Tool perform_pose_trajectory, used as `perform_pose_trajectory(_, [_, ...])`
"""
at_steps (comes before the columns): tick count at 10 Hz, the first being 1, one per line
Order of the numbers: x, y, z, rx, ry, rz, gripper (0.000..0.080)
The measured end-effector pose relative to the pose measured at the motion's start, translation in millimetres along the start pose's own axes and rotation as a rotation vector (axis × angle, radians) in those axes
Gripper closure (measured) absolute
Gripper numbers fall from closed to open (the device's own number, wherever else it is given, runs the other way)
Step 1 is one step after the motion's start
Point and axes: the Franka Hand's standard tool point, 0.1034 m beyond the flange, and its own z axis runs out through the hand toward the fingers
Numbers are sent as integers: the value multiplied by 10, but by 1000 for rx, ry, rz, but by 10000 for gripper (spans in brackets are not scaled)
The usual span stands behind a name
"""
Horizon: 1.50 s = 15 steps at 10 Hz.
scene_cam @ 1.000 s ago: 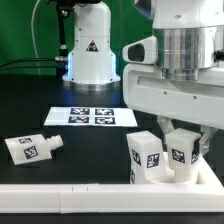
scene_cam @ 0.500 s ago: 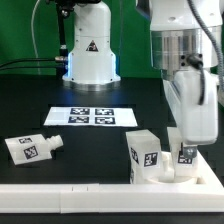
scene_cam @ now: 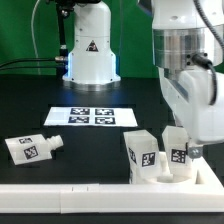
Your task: Assemble stool
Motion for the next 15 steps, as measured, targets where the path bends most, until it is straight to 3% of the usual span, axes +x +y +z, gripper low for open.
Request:
perform_pose_trajectory(1, [-46, 33, -113, -15, -14, -168, 193])
perform_pose_trajectory(2, [-64, 39, -182, -15, -20, -284, 158])
perform_pose_trajectory(6, [-46, 30, -185, -18, -6, -611, 151])
perform_pose_trajectory(8, [16, -25, -309, -14, 34, -1091, 151])
perform_pose_trajectory(9, [18, -10, -255, -23, 25, -1314, 151])
perform_pose_trajectory(12, [39, 3, -224, -33, 22, -1508, 151])
perform_pose_trajectory(15, [-32, -41, -181, -112, 33, -2040, 151])
